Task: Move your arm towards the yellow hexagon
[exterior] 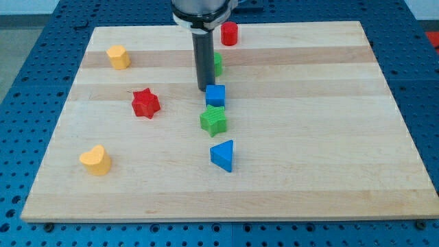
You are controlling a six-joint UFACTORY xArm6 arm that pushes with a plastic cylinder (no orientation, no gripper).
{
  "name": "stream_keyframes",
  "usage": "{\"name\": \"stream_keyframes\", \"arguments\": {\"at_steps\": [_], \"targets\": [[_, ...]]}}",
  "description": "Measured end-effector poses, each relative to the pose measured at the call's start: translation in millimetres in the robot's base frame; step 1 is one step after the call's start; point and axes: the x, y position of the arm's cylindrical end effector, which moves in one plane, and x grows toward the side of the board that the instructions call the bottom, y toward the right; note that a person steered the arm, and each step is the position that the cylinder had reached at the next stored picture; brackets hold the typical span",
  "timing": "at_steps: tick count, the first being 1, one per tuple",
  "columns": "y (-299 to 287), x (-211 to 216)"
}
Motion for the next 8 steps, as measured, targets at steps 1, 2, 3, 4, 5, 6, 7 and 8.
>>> {"name": "stream_keyframes", "arguments": {"at_steps": [1, 2, 3, 4, 5, 6, 7, 8], "targets": [[-16, -9], [-36, -14], [-71, -14], [-107, -17], [-146, -22], [-168, -29], [-199, -44], [-233, -53]]}}
